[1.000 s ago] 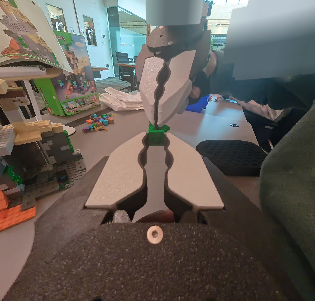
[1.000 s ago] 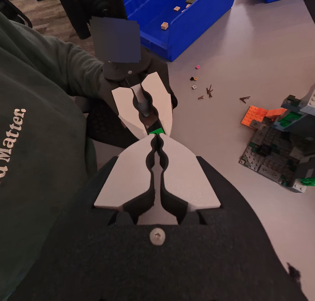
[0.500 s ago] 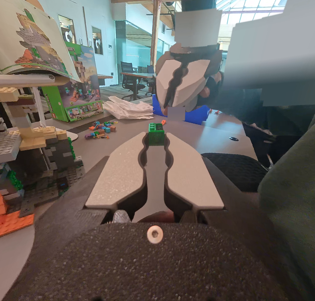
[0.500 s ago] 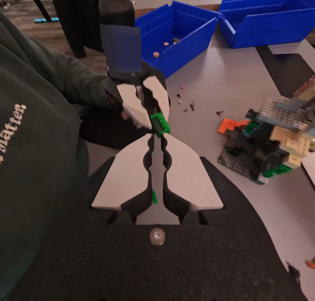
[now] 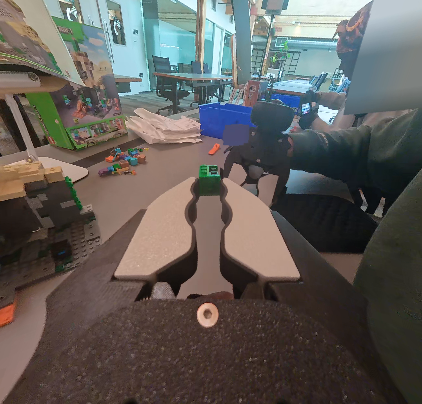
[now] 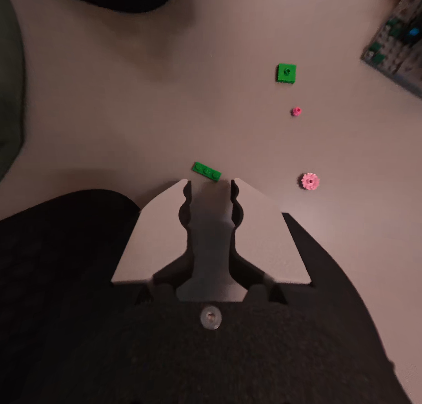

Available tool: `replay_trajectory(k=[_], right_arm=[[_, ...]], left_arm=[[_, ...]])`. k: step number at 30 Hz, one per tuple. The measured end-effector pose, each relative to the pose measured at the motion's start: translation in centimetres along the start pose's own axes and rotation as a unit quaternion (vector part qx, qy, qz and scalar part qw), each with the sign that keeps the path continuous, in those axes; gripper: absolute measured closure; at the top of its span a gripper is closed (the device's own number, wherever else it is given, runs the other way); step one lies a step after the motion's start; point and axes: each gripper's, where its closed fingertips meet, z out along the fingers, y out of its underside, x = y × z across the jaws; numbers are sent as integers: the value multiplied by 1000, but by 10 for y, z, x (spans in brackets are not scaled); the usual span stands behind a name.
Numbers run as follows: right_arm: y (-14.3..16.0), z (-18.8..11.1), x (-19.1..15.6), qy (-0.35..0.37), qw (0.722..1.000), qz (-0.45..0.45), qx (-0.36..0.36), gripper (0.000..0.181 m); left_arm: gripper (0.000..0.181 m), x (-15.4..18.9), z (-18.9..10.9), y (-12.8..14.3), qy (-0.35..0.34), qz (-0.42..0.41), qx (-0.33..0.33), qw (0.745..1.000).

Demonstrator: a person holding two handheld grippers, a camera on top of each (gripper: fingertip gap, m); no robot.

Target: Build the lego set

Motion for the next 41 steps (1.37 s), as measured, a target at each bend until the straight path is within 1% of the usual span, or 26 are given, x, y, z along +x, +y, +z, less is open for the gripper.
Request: replay_trajectory(k=[3,6,10,15,20,24,27,31,35,38,41], right_arm=[[-8,4,-7,2,999,41,18,143],[-6,10,-5,28,996,81,9,143],[-4,10,-2,59,992,109,8,143],[-4,11,-5,68,990,120,-10,147],[-6,14,-4,63,990,121,-20,157],[-5,13,-4,41,994,101,-19,157],[-5,10,-5,22,997,68,-2,158],[-9,-6,-5,7,999,25,33,158],[-20,-31,-8,-8,997,-18,80,158],[-27,-50,-12,-24,993,-44,104,158],[-41,-74,-18,-46,987,-85,128,158]], left_arm=[[165,0,9,4,-6,2,-9,1000],[165,2,16,7,-8,2,-14,1000],[165,3,21,11,-7,-4,-17,1000],[165,3,23,15,-2,-8,-21,1000],[165,5,23,16,2,-11,-18,1000],[165,7,21,18,6,-11,-20,1000],[165,8,20,18,11,-14,-18,1000],[165,12,21,20,24,-18,-18,999],[165,19,23,22,51,-26,-22,998],[165,28,25,24,80,-33,-28,996],[165,40,27,24,126,-44,-30,991]])
